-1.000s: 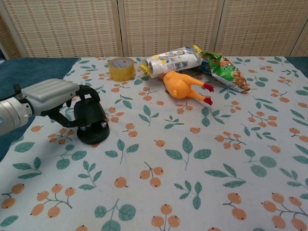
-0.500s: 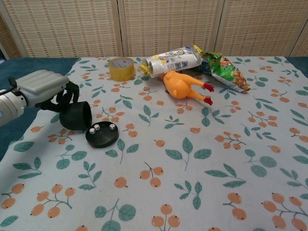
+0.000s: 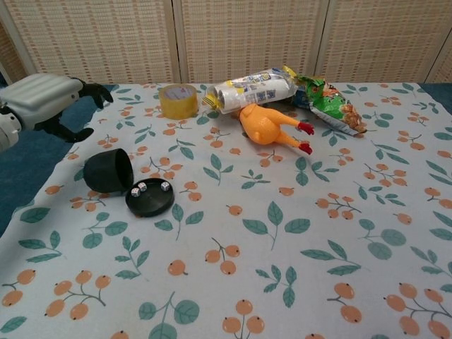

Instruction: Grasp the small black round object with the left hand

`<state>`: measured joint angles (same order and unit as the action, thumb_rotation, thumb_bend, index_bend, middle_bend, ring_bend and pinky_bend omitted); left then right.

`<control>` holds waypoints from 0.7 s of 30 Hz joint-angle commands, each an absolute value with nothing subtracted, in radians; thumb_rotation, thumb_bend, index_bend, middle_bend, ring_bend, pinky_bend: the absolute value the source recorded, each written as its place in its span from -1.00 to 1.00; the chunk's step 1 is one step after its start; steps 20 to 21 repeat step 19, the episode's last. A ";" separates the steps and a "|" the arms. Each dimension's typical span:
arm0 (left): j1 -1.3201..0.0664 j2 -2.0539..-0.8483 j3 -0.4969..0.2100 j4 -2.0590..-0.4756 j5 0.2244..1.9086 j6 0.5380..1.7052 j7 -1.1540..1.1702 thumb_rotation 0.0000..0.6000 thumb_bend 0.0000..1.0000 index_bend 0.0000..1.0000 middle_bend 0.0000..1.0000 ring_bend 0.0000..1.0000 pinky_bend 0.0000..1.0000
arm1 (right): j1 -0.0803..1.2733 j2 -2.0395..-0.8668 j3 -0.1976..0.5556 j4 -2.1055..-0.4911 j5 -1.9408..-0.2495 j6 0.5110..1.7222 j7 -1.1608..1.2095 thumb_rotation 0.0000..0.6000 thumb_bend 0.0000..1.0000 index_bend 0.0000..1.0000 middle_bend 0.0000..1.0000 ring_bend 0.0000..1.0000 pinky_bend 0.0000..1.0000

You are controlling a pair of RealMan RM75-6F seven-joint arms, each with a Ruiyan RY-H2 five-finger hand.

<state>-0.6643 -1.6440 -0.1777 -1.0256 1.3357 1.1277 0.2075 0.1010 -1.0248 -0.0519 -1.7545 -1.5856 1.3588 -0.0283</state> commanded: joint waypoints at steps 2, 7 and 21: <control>-0.609 -1.563 -0.172 -1.180 1.388 1.215 0.039 1.00 -0.17 -1.00 -0.96 -1.00 -0.64 | 0.096 -1.025 -0.051 -1.754 -1.591 1.371 -0.028 1.00 -0.60 -1.00 -1.00 -1.00 -1.00; -0.439 -1.323 -0.014 -1.551 1.503 1.334 -0.134 1.00 -0.18 -1.00 -1.00 -1.00 -0.71 | 0.088 -1.031 -0.050 -1.750 -1.597 1.389 -0.047 1.00 -0.60 -1.00 -1.00 -1.00 -1.00; -0.174 -1.215 0.118 -1.584 1.539 1.565 0.017 1.00 -0.25 -1.00 -1.00 -1.00 -0.84 | 0.081 -1.052 -0.039 -1.758 -1.577 1.398 -0.097 1.00 -0.60 -1.00 -1.00 -1.00 -1.00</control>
